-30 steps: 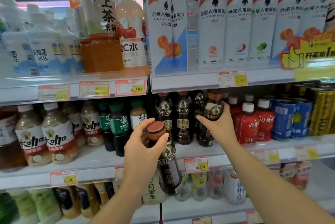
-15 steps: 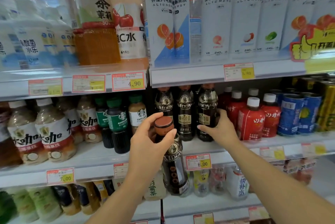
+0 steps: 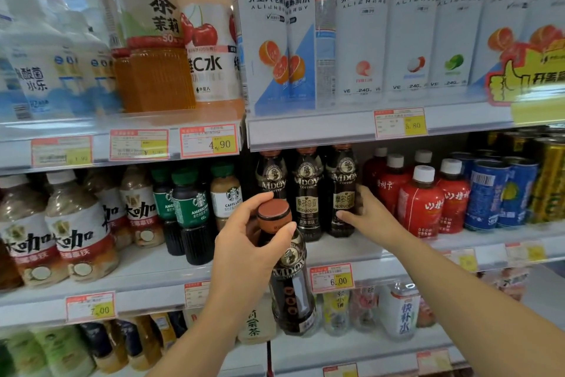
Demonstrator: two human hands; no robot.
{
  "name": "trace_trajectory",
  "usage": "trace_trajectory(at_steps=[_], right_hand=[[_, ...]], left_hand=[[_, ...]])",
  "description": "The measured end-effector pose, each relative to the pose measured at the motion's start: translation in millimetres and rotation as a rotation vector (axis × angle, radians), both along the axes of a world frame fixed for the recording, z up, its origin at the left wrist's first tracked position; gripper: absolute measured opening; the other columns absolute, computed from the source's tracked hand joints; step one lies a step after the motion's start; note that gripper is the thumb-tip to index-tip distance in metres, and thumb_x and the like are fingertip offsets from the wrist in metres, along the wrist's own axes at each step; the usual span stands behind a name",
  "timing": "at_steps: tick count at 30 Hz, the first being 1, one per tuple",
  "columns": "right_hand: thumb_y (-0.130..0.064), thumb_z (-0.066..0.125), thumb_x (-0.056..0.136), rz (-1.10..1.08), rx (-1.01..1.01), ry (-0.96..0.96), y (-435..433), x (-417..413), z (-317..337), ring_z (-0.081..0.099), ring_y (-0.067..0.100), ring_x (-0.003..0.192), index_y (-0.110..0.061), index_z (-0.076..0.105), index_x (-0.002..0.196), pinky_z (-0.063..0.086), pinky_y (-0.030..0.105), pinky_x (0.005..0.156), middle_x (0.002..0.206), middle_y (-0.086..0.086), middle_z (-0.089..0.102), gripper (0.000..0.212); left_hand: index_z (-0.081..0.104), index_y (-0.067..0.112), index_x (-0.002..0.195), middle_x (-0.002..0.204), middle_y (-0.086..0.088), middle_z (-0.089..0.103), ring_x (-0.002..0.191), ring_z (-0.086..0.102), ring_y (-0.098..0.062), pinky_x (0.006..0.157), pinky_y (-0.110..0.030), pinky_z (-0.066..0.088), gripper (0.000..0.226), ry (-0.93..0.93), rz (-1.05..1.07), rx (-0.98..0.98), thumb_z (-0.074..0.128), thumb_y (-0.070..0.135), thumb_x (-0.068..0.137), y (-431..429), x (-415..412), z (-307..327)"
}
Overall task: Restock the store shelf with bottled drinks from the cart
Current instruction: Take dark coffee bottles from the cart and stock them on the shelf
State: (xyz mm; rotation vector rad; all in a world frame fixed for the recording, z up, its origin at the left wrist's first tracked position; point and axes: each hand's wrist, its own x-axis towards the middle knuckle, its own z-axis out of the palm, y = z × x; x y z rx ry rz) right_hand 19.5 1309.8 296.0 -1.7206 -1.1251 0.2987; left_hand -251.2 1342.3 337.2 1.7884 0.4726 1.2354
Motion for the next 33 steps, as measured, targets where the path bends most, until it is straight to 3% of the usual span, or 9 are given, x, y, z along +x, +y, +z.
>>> trace_trajectory(at_steps=[4,7,9,13,16,20,23,26,33], right_hand=[[-0.026,0.068,0.083,-0.044,0.049,-0.025,-26.7,-18.7,16.1,0.04,0.013,0.131,-0.017,0.025,0.144,0.034,0.035,0.109,0.139,-0.003,0.044,0.076],[-0.053,0.066,0.075,0.008,0.126,-0.025,-76.7,-58.9,14.8,0.047,-0.007,0.117,-0.042,0.034,0.136,0.042,0.02,0.094,0.132,-0.026,0.047,0.07],[-0.062,0.069,0.066,0.18,-0.022,-0.054,-100.8,-91.8,8.1,0.051,-0.014,0.108,-0.057,0.037,0.122,0.045,0.011,0.084,0.118,-0.034,0.053,0.065],[-0.032,0.08,0.069,0.061,0.03,-0.044,-112.8,-102.0,3.6,0.055,-0.016,0.095,-0.046,0.045,0.106,0.041,-0.001,0.069,0.1,-0.028,0.061,0.052],[-0.017,0.079,0.071,-0.084,0.18,-0.114,-114.7,-81.0,12.7,0.051,-0.017,0.097,-0.046,0.044,0.105,0.037,-0.003,0.073,0.107,-0.022,0.055,0.057],[-0.014,0.08,0.069,-0.204,0.206,-0.198,-104.0,-54.0,22.8,0.05,0.001,0.096,-0.036,0.045,0.105,0.037,0.003,0.075,0.107,-0.008,0.051,0.054],[-0.019,0.08,0.07,-0.255,0.219,-0.156,-90.1,-43.7,17.0,0.051,0.011,0.102,-0.023,0.049,0.113,0.039,0.02,0.085,0.112,-0.001,0.055,0.053],[-0.018,0.079,0.071,-0.29,0.269,-0.079,-78.4,-35.3,18.2,0.053,0.01,0.102,-0.018,0.05,0.12,0.039,0.024,0.086,0.108,-0.005,0.059,0.057],[-0.011,0.074,0.076,-0.334,0.151,-0.067,-69.6,-24.1,13.4,0.049,0.009,0.094,-0.011,0.037,0.128,0.037,0.021,0.082,0.103,-0.006,0.052,0.064]], left_hand=[[0.058,0.043,0.106,0.098,0.016,0.069,0.09,0.064,0.002,0.076,-0.013,0.052,0.042,-0.005,-0.006,0.016,0.076,0.022,0.074,-7.3,7.0,9.6],[0.059,0.042,0.108,0.097,0.019,0.069,0.089,0.065,0.001,0.076,-0.019,0.054,0.042,-0.024,-0.055,0.023,0.076,0.024,0.074,-16.8,19.7,20.2],[0.059,0.038,0.109,0.097,0.018,0.069,0.09,0.066,-0.001,0.079,-0.021,0.054,0.043,-0.063,-0.106,0.03,0.076,0.021,0.073,-27.3,36.0,27.3],[0.057,0.04,0.112,0.109,0.008,0.066,0.1,0.064,-0.008,0.088,-0.03,0.051,0.048,-0.077,-0.24,0.115,0.077,0.024,0.072,-58.5,65.5,32.5],[0.043,0.058,0.121,0.118,0.024,0.054,0.114,0.053,0.002,0.095,-0.021,0.045,0.058,0.005,-0.299,0.262,0.069,0.044,0.071,-64.8,71.8,37.0],[0.031,0.049,0.136,0.126,0.028,0.042,0.12,0.037,0.014,0.098,-0.001,0.028,0.061,0.22,-0.168,0.4,0.063,0.036,0.085,-34.5,69.7,25.3],[0.044,0.033,0.133,0.124,0.02,0.044,0.117,0.044,0.003,0.095,-0.01,0.032,0.047,0.485,-0.067,0.412,0.059,0.029,0.089,-4.8,55.2,-6.5],[0.052,0.027,0.128,0.125,0.011,0.048,0.108,0.05,-0.005,0.089,-0.012,0.034,0.039,0.694,-0.018,0.427,0.059,0.026,0.089,18.8,41.4,-34.4],[0.043,0.028,0.136,0.129,0.011,0.046,0.118,0.044,-0.006,0.097,-0.018,0.036,0.047,0.811,-0.005,0.468,0.056,0.025,0.09,33.0,32.5,-54.0]])
